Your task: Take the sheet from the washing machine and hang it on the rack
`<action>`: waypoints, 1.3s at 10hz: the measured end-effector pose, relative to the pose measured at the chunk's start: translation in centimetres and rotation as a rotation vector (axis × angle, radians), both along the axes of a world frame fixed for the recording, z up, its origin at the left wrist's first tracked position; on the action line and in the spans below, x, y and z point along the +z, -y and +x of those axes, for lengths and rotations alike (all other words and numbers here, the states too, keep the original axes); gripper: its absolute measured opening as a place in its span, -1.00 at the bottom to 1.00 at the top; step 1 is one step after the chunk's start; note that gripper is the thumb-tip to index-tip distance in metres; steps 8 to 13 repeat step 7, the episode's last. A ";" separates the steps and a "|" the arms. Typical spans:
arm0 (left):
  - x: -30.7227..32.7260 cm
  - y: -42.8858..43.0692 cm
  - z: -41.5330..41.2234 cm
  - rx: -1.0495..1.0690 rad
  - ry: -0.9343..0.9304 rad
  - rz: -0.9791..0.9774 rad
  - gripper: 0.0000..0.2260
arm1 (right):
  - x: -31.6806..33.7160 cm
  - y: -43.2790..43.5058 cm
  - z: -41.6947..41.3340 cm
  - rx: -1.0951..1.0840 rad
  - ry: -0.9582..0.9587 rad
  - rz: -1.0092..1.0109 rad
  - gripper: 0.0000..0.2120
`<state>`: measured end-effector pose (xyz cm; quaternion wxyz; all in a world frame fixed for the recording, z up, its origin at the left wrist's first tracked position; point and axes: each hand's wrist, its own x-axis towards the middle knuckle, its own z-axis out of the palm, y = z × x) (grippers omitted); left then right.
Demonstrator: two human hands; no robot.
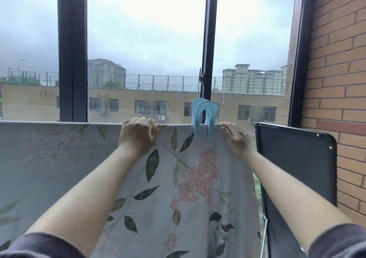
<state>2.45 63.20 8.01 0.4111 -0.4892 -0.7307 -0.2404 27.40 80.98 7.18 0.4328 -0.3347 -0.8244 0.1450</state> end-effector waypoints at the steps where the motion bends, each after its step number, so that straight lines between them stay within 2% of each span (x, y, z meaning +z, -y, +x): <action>1: -0.2 0.4 -0.2 0.016 -0.009 -0.047 -0.64 | -1.2 -1.1 0.3 -0.093 0.055 0.060 -0.61; 2: -0.9 1.4 -1.6 0.067 -0.016 -0.093 -0.66 | -2.2 -1.8 0.7 -0.152 0.062 -0.043 -0.49; 3: -3.8 3.0 -2.8 0.054 -0.034 -0.045 -0.49 | -5.6 -1.6 1.1 -0.248 0.003 -0.215 -0.32; 4: -8.0 5.3 -2.6 0.009 0.016 -0.067 -0.36 | -12.0 -0.1 1.5 -0.333 0.046 -0.426 -0.30; 5: -13.3 8.4 -2.7 0.134 0.186 -0.247 -0.39 | -19.2 2.6 1.8 -0.351 0.127 -0.605 -0.35; 6: -18.6 11.9 -2.9 0.163 0.379 -0.373 -0.41 | -23.2 7.6 0.7 -0.310 0.219 -0.706 -0.39; 7: -21.6 16.0 -2.4 0.184 0.514 -0.463 -0.42 | -25.2 12.9 -2.3 -0.097 0.173 -0.765 -0.43; 13: -21.6 16.0 -2.4 0.184 0.514 -0.463 -0.42 | -25.2 12.9 -2.3 -0.097 0.173 -0.765 -0.43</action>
